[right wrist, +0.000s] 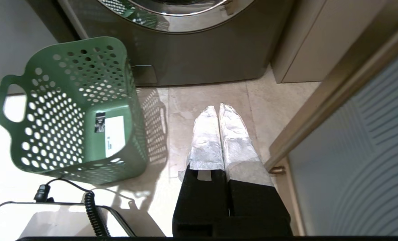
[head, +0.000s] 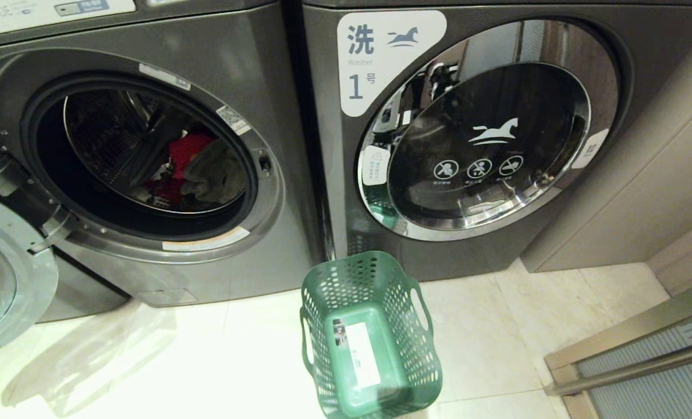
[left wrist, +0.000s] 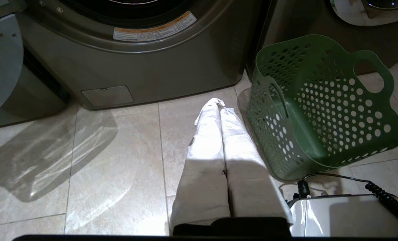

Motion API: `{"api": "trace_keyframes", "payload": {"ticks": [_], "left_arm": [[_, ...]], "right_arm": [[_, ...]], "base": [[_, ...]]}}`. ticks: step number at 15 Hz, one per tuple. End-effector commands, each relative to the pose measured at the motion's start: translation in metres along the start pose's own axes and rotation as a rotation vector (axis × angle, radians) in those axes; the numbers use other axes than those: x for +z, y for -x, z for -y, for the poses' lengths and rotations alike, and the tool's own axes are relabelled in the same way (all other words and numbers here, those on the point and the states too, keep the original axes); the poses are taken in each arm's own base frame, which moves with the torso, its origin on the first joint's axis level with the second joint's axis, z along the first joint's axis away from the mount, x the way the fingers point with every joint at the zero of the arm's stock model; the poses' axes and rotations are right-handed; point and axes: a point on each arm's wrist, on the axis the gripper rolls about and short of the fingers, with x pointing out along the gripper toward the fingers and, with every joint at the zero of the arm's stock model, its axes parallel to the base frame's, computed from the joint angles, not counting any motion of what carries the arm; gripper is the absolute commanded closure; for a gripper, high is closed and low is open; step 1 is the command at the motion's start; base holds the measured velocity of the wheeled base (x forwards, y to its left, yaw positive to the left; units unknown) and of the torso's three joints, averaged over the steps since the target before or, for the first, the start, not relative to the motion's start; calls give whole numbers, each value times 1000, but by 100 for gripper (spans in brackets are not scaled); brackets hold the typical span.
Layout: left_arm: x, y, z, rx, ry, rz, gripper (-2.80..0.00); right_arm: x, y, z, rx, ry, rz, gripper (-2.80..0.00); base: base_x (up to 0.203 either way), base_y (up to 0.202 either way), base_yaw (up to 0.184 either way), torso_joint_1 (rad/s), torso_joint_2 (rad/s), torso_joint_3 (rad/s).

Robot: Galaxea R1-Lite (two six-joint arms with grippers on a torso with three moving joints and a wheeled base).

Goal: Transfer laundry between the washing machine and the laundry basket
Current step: Pick a cloth and place it into the basket

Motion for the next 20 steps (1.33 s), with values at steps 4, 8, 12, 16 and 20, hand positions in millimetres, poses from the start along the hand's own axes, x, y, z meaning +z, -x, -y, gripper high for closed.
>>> {"api": "trace_keyframes", "payload": {"ticks": [4,8,12,16,20], "left_arm": [[0,0,0,3,-1,-1,0],[0,0,0,2,0,-3,0],[0,0,0,2,-1,-1,0],[0,0,0,2,0,-3,0],[0,0,0,2,0,-4,0]], "right_arm": [[0,0,0,2,-3,0,0],[0,0,0,0,-10,-1,0],[0,0,0,2,-7,-1,0],[0,0,0,2,-5,-1,0],[0,0,0,2,-7,-1,0]], "base": [[0,196,-1,2,3,2],[0,196,-2,2,1,4],[0,196,-2,2,2,1],[0,196,-2,2,3,2],[0,196,-3,1,2,3]]}}
